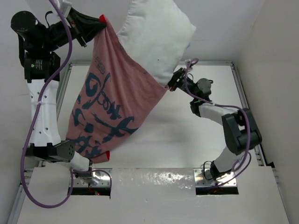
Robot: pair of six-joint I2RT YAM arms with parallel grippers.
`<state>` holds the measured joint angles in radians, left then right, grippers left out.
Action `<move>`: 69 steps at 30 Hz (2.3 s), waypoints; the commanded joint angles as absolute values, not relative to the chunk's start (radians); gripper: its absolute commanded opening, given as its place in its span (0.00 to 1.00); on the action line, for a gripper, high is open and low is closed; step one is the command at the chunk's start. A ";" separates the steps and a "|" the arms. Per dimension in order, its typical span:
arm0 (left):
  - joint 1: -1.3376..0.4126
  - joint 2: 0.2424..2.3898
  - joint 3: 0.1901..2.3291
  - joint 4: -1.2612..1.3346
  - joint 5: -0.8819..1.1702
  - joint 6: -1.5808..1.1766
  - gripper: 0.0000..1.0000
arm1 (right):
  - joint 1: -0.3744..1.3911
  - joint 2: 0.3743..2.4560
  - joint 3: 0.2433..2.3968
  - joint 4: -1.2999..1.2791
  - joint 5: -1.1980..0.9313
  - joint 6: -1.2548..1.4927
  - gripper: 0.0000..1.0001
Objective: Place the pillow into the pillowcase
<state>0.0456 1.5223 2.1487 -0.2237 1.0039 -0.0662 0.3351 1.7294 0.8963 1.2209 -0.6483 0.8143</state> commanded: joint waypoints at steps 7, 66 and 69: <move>0.041 1.451 1.876 0.170 1.020 -0.153 0.00 | 0.321 1.300 0.969 1.077 -0.528 0.442 0.00; 0.261 1.382 1.916 0.387 0.968 -0.120 0.00 | 0.331 0.946 1.300 0.191 -0.032 -0.095 0.00; 0.261 1.670 2.610 0.149 1.084 -0.204 0.00 | 0.331 1.000 1.485 0.045 -0.138 -0.085 0.00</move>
